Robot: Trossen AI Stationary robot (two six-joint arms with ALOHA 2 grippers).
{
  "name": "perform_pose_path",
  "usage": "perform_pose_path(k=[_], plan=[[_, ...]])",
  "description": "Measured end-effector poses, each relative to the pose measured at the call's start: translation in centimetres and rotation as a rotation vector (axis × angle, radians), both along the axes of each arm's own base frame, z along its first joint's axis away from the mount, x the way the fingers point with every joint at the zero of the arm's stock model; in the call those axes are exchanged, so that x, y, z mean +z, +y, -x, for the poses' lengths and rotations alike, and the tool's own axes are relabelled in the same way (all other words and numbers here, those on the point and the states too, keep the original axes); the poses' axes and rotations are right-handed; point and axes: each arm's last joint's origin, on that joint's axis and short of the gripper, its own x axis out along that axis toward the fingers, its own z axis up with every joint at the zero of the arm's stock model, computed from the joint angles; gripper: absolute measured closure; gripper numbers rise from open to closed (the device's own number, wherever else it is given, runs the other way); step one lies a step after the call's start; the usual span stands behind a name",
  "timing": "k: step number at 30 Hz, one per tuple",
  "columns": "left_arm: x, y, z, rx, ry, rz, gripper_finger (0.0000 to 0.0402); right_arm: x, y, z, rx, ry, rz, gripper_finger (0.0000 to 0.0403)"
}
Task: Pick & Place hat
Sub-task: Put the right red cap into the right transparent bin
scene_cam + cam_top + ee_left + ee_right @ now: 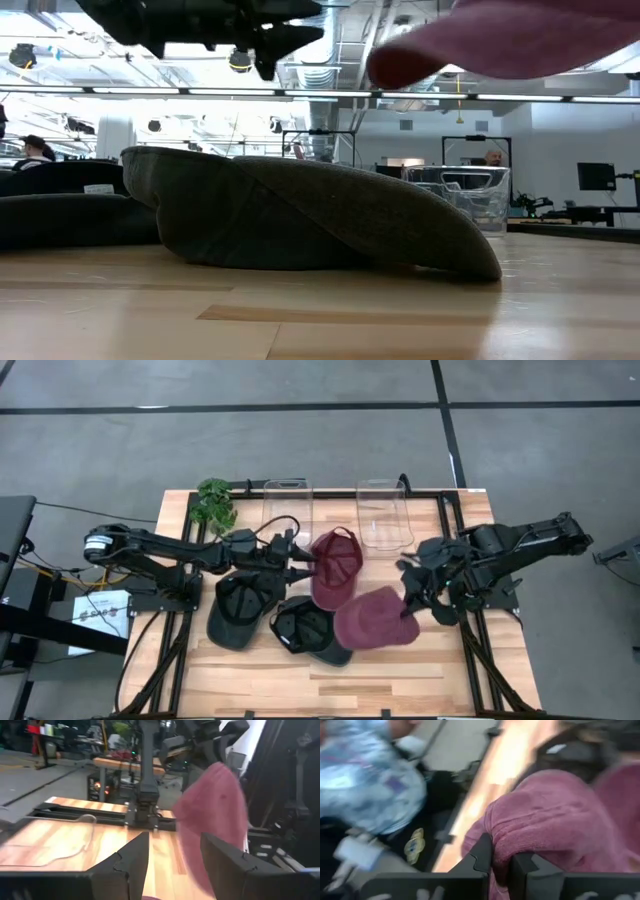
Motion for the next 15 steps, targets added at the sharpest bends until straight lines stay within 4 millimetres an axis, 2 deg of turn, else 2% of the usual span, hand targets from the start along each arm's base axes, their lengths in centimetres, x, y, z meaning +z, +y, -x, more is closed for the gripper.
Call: perform_pose_path(k=[4, 10, 15], plan=[[-1.0, 0.0, -1.0, -0.022, -0.030, -0.005, 0.0226, -0.6, 1.3, -1.1, 0.104, -0.026, -0.002, 0.0388], [-1.6, -0.4, -2.5, -0.167, -0.049, -0.001, 0.0233, -1.2, 2.5, -2.1, 0.193, -0.078, 0.047, 0.0388], [-2.3, -0.5, -3.8, -0.206, -0.022, 0.019, 0.0240, 0.1, 3.4, -2.6, 0.289, -0.238, 0.090, 0.0388]])
